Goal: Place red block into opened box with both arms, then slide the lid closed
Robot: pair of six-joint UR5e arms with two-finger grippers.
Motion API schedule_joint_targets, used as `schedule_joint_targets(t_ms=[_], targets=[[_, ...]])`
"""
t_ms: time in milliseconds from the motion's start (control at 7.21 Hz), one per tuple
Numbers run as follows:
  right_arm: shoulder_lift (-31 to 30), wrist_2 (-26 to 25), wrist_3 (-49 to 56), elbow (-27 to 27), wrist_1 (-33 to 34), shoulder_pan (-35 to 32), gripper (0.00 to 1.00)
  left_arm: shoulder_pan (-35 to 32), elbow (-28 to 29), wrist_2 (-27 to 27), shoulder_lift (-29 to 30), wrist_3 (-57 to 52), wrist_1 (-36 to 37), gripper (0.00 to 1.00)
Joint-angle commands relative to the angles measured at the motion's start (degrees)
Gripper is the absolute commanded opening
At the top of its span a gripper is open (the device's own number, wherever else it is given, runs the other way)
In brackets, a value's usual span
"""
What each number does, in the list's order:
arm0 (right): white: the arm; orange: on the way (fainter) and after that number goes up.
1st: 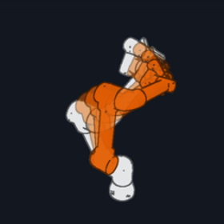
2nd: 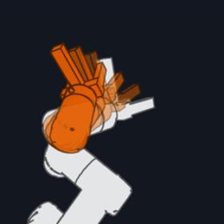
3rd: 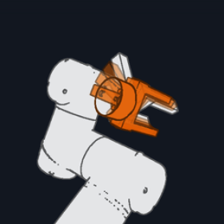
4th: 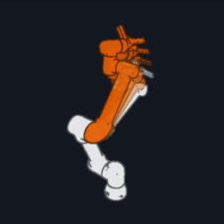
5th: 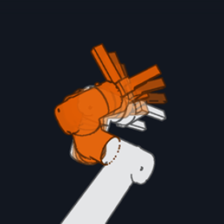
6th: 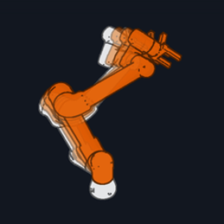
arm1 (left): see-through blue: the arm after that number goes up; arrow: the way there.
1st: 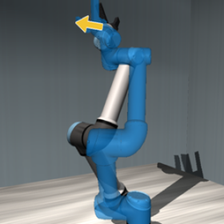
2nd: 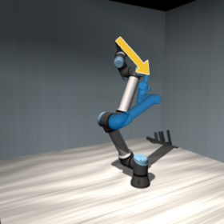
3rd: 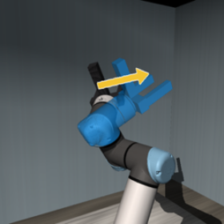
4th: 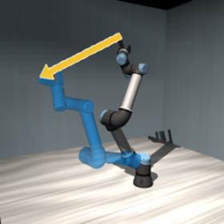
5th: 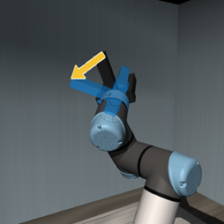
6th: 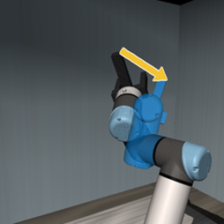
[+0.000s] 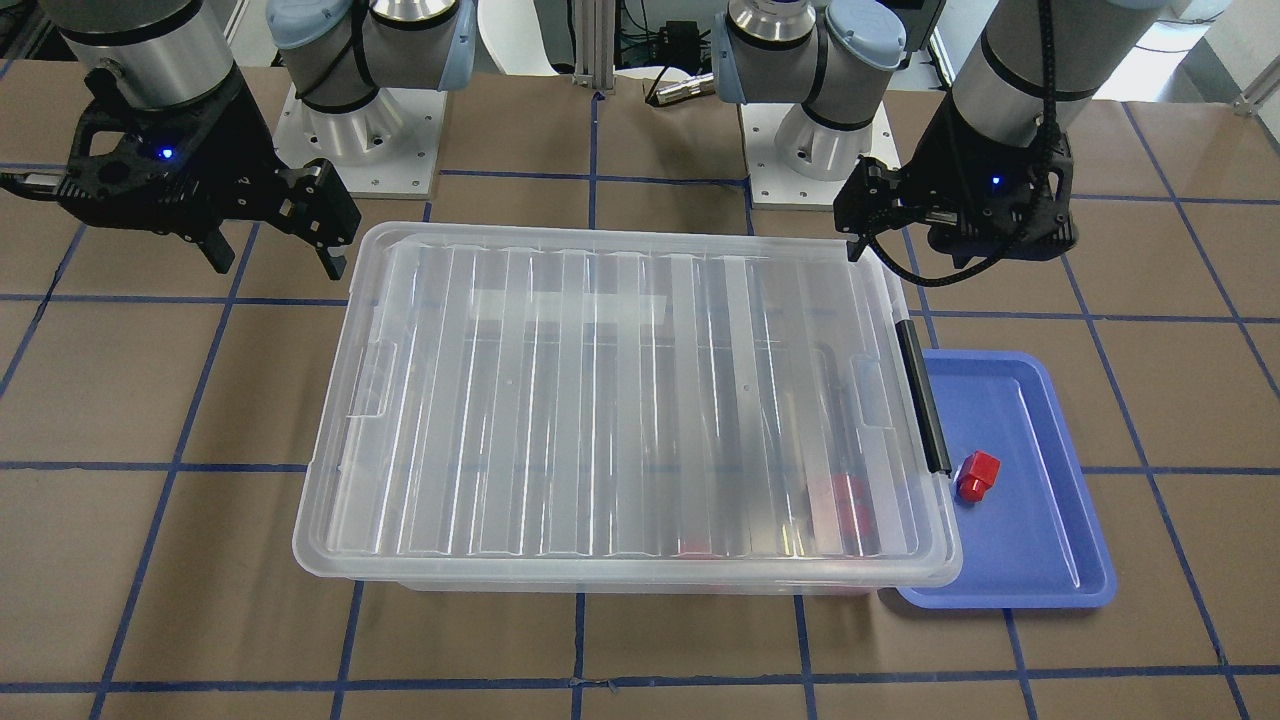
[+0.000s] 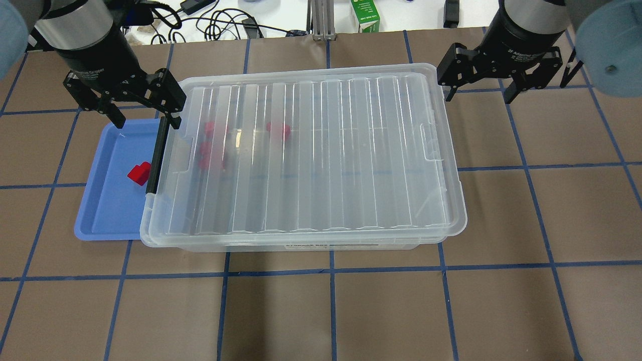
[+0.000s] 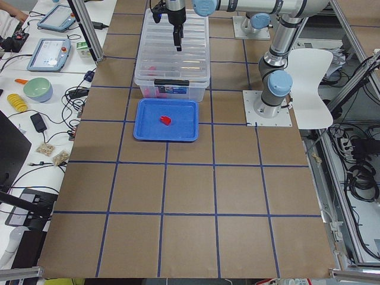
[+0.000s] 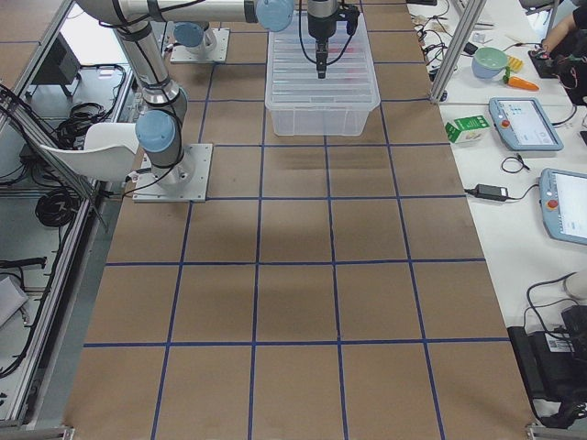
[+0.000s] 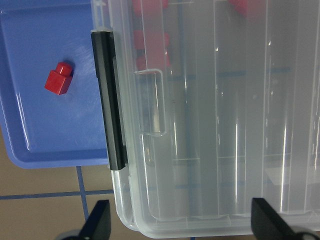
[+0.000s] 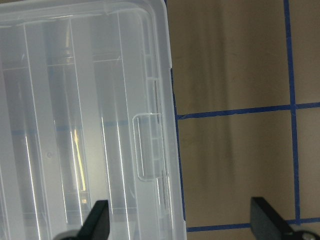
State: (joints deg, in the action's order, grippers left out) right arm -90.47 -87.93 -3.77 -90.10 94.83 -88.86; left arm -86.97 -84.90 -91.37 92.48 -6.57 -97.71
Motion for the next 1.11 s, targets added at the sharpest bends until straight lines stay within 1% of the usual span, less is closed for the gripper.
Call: schedule_joint_targets(t_ms=[0, 555, 693, 832, 971], targets=[[-0.1, -0.6, 0.2, 0.1, -0.1, 0.0, 1.00, 0.2, -0.1, -0.5, 0.0, -0.1, 0.1, 1.00], [0.1, -0.6, 0.1, -1.1, 0.2, 0.1, 1.00, 0.3, -0.1, -0.4, 0.0, -0.3, 0.1, 1.00], [1.3, -0.7, 0.7, -2.7, 0.1, 0.4, 1.00, 0.4, -0.1, -0.5, 0.0, -0.9, 0.1, 1.00], [4.5, -0.7, 2.1, -5.2, 5.8, 0.6, 1.00, 0.4, -0.1, -0.5, 0.1, -1.0, 0.1, 1.00], [8.5, -1.4, 2.2, -6.1, 12.1, 1.1, 1.00, 0.4, 0.0, -0.3, 0.2, -0.7, 0.2, 1.00]])
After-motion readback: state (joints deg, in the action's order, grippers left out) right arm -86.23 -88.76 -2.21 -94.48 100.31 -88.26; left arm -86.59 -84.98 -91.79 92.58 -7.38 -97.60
